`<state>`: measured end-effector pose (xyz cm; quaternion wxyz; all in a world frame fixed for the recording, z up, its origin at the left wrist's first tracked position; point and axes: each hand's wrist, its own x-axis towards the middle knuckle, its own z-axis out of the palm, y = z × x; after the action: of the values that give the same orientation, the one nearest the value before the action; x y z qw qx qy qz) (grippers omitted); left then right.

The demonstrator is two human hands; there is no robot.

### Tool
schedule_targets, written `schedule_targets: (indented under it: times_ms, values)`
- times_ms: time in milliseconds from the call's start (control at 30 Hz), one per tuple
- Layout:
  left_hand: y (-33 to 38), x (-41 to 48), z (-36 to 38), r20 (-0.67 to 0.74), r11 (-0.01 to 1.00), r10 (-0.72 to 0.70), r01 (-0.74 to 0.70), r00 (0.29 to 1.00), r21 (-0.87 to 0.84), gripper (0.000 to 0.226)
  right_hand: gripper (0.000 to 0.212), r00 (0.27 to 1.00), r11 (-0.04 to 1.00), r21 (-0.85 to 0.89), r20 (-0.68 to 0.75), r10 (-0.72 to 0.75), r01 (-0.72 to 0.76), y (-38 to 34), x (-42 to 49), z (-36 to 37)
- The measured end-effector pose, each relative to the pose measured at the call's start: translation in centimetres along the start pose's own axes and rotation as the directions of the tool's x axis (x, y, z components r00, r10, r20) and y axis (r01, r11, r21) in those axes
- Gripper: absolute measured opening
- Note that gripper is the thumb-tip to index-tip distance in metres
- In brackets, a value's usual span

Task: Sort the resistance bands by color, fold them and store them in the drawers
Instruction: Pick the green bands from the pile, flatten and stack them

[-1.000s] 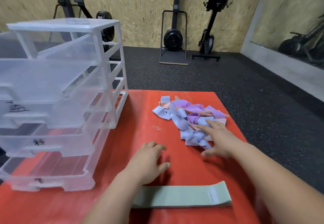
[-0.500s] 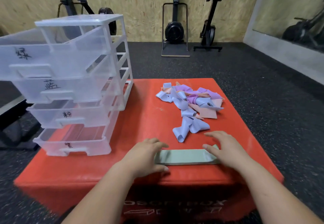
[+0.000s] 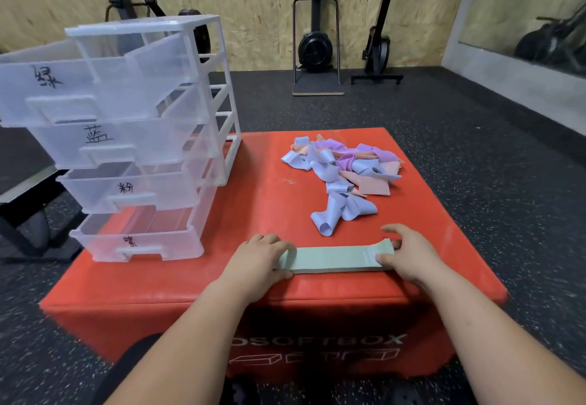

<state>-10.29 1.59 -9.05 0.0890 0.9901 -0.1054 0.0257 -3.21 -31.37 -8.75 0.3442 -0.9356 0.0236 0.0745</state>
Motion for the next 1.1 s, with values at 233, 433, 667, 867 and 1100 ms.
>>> schedule_targets:
  times_ms: [233,433,667,867,1100]
  values:
    - [-0.4,0.1,0.3,-0.030,1.000,0.011,-0.012,0.999,-0.024,0.065,0.063,0.998,0.918,0.394,0.050,0.027,-0.045,-0.6,0.0,-0.2]
    - [2.8,1.5,0.6,-0.278,0.963,0.152,-0.205,0.948,-0.173,0.062,0.059,0.987,0.737,0.662,0.157,0.046,-0.139,-2.3,-0.1,-0.7]
    - [10.6,3.4,0.1,-0.051,0.541,-0.121,0.023,0.991,-0.841,0.030,0.056,0.985,0.585,0.809,0.143,-0.096,-0.060,-5.3,-1.6,0.2]
    - [11.1,4.7,0.2,0.091,0.352,-0.336,0.215,0.937,-0.911,0.052,0.037,0.986,0.612,0.791,0.105,-0.132,-0.002,-5.9,-1.7,1.1]
    - [10.1,5.4,-0.5,0.120,0.342,-0.480,0.311,0.869,-0.887,0.022,0.066,0.953,0.782,0.581,0.038,-0.301,0.224,-5.6,-1.4,0.4]
